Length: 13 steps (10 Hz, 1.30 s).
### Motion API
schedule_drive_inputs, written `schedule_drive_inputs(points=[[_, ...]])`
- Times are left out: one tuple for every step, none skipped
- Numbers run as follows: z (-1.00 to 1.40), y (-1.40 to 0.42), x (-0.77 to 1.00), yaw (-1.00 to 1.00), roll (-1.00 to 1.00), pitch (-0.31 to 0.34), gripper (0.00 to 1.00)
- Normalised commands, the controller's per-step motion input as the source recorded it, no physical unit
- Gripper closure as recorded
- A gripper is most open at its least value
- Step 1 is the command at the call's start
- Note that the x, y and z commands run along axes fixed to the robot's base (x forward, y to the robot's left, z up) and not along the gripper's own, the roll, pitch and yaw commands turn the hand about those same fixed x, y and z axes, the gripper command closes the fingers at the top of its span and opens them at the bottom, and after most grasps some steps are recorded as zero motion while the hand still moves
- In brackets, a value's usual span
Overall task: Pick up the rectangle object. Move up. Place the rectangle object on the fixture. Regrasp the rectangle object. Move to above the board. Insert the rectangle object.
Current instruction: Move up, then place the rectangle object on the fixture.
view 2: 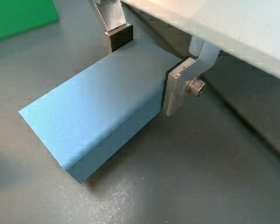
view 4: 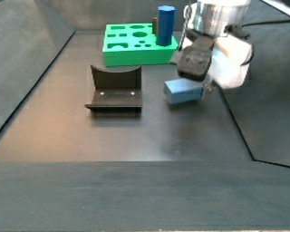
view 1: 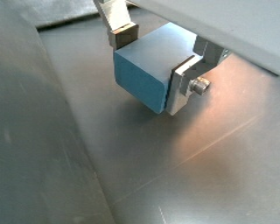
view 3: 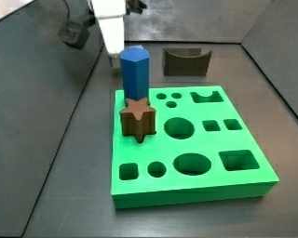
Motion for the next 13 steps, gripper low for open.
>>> schedule_drive_inputs(points=[[0.52, 0.01, -0.02, -0.02, 0.03, 0.047, 1.00], [0.39, 0.02, -0.02, -0.02, 0.04, 0.053, 1.00], [0.27, 0.02, -0.02, -0.02, 0.05, 0.052, 1.00], [1.00, 0.00, 0.00, 0.00, 0.00, 0.000, 1.00], [1.00, 0.00, 0.01, 0.00, 0.01, -0.016, 1.00], [1.00, 0.00, -0.01, 0.00, 0.02, 0.022, 1.00], [1.00, 0.01, -0.01, -0.01, 0.03, 0.040, 1.00], [1.00, 0.01, -0.02, -0.01, 0.04, 0.049, 1.00], [1.00, 0.01, -0.02, -0.02, 0.05, 0.050, 1.00], [1.00, 0.02, -0.03, -0.02, 0.07, 0.052, 1.00], [1.00, 0.02, -0.03, -0.02, 0.08, 0.055, 1.00], [1.00, 0.03, -0.03, -0.02, 0.08, 0.058, 1.00], [0.96, 0.02, -0.03, -0.01, 0.09, 0.059, 1.00]])
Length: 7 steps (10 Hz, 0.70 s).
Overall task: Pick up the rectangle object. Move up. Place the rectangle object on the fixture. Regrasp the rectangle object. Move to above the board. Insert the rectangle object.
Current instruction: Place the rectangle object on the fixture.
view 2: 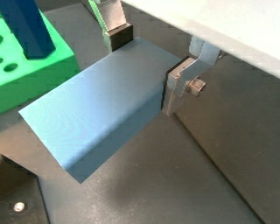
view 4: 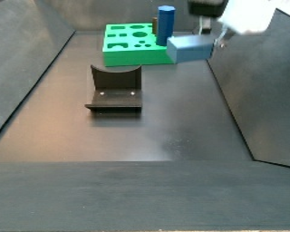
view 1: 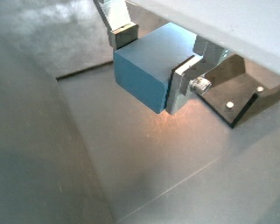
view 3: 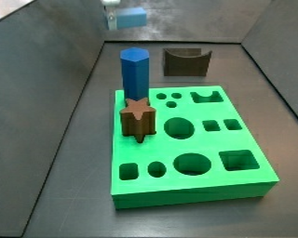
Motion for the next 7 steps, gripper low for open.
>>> schedule_drive_inputs(points=[[0.74, 0.02, -0.02, 0.00, 0.09, 0.066, 1.00], [0.65, 0.01, -0.02, 0.01, 0.09, 0.071, 1.00], [0.46, 0.01, 0.00, 0.02, 0.09, 0.079, 1.00], [0.27, 0.01, 0.00, 0.02, 0.09, 0.087, 1.00], [-0.10, 0.12, 1.00, 1.00, 0.00, 0.008, 1.00], [-0.14, 0.12, 1.00, 1.00, 0.00, 0.012, 1.00], [-0.13, 0.11, 1.00, 1.00, -0.01, 0.012, 1.00]])
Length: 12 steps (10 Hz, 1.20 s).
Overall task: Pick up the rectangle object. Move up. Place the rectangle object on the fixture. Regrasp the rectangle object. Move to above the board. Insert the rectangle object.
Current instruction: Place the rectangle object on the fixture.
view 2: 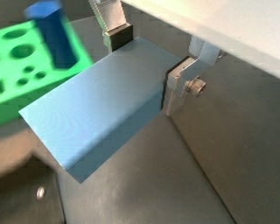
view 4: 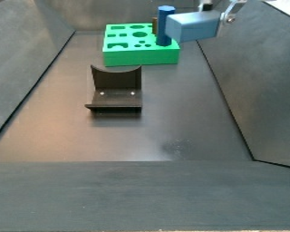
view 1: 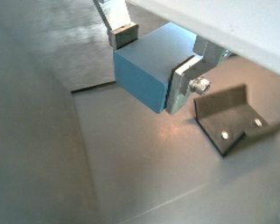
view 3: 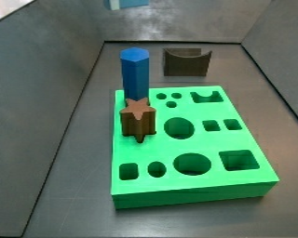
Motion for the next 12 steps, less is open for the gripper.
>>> schedule_drive_inputs(points=[[-0.12, 0.10, 1.00, 1.00, -0.01, 0.011, 1.00], [-0.11, 0.09, 1.00, 1.00, -0.01, 0.011, 1.00], [-0.11, 0.08, 1.00, 1.00, -0.02, 0.011, 1.00], [-0.10, 0.07, 1.00, 1.00, -0.02, 0.011, 1.00], [-0.09, 0.06, 1.00, 1.00, -0.03, 0.011, 1.00], [-0.09, 0.06, 1.00, 1.00, -0.04, 0.012, 1.00], [-0.08, 0.04, 1.00, 1.00, -0.05, 0.014, 1.00], [-0.08, 0.04, 1.00, 1.00, -0.05, 0.016, 1.00], [-0.07, 0.03, 1.00, 1.00, -0.06, 0.020, 1.00], [-0.06, 0.03, 1.00, 1.00, -0.08, 0.025, 1.00], [-0.05, 0.02, 1.00, 1.00, -0.10, 0.035, 1.00], [-0.04, 0.02, 1.00, 1.00, -0.11, 0.045, 1.00]])
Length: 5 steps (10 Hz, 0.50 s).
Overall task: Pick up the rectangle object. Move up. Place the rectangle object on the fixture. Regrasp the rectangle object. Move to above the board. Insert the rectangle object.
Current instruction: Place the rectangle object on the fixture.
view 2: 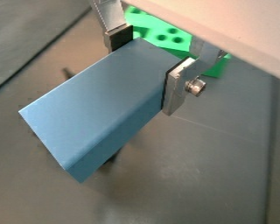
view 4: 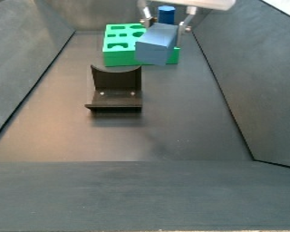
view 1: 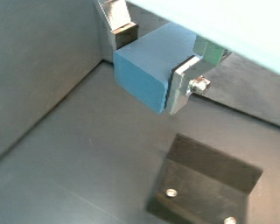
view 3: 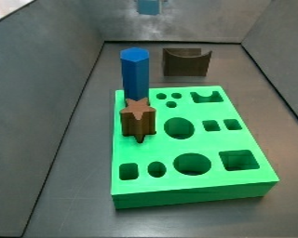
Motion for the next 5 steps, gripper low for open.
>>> schedule_drive_inputs(points=[[0.22, -0.26, 1.00, 0.44, -1.00, 0.030, 1.00], [0.23, -0.27, 1.00, 0.39, -1.00, 0.034, 1.00], [0.19, -0.18, 1.00, 0.34, -1.00, 0.058, 1.00], [0.15, -0.16, 1.00, 0.32, -1.00, 0.069, 1.00], [0.09, -0.11, 1.00, 0.29, -1.00, 0.091, 1.00]])
